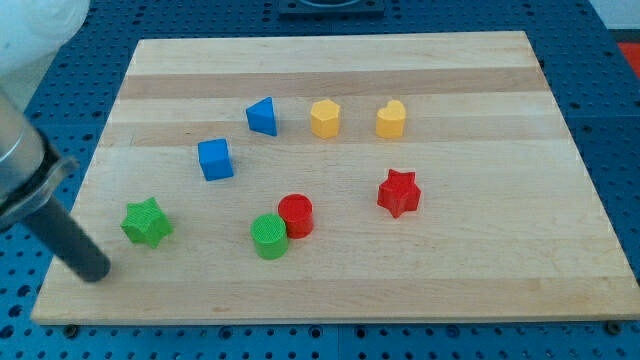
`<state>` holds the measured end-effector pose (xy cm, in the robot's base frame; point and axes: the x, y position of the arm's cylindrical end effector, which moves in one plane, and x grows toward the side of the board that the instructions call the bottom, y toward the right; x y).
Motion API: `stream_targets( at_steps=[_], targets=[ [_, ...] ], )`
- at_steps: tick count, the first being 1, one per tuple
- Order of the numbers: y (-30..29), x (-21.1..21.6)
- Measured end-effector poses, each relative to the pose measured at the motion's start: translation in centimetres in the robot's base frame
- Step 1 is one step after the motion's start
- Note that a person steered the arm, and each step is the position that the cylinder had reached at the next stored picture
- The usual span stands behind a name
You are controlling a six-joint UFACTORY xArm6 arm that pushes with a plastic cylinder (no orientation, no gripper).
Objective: Adjust the green star diagonally to cube
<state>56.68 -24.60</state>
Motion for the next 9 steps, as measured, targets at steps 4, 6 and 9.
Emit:
stream_targets(
  at_steps=[4, 6, 9],
  targets=[
    [2.9, -0.8],
    [4.7, -1.8],
    [5.1, -1.9]
  ],
)
